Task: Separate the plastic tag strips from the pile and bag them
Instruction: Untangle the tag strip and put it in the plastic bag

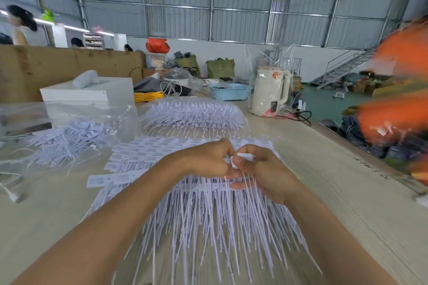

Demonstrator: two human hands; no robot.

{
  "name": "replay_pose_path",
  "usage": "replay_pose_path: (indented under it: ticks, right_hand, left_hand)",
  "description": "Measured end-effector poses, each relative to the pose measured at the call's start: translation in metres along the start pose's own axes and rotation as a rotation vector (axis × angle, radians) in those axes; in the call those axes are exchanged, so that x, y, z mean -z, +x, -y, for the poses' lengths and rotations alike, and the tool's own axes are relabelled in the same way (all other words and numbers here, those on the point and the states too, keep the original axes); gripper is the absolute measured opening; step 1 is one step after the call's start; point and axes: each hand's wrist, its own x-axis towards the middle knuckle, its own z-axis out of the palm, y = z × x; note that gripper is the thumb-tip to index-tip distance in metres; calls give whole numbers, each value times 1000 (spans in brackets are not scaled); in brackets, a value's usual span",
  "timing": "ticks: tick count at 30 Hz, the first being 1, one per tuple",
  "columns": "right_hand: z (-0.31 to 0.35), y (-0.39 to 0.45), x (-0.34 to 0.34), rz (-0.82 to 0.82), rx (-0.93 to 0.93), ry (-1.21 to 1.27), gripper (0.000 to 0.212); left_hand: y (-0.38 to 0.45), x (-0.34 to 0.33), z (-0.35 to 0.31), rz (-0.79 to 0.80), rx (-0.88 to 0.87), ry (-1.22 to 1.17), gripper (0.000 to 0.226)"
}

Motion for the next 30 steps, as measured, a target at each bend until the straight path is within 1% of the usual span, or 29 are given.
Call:
replay_pose_path:
  ticks: [4,5,7,8,11,14,18,22,24,26,28,30]
  right_hand:
    - [1,0,3,-108,137,-122,16]
    - [1,0,5,-136,166,-137,16]
    - [2,1,9,-173,199,-137,13]
    - [2,2,10,-181,199,-135,10]
    - [1,1,11,-180,166,-152,6]
    - [1,0,13,-171,153,-248,10]
    - [2,1,11,-200,194,-329,8]
    - [0,2,6,-259,251,-384,19]
    - [-1,1,4,-282,307,-436,21]
    - [-3,0,2,-327,430,-586,16]
    - [-3,-1,1,-339,580,-728,11]
    - [-3,-1,1,-325,623,-751,9]
  left_hand:
    - [2,0,2,-20,2,-83,47]
    - [2,0,4,-29,4,-111,44]
    - [3,2,8,-42,-16,-140,21]
    - [3,2,10,-52,-32,-146,14]
    - [4,1,12,-112,-63,-142,27]
    - [6,-1,11,-149,-44,-158,34]
    - [8,-2,11,-186,-32,-240,35]
    - [9,0,9,-169,17,-361,33]
    - [10,2,7,-160,51,-452,30]
    - [9,4,6,-126,89,-533,30]
    - [7,7,7,-65,103,-595,37]
    - [5,9,8,-41,99,-595,46]
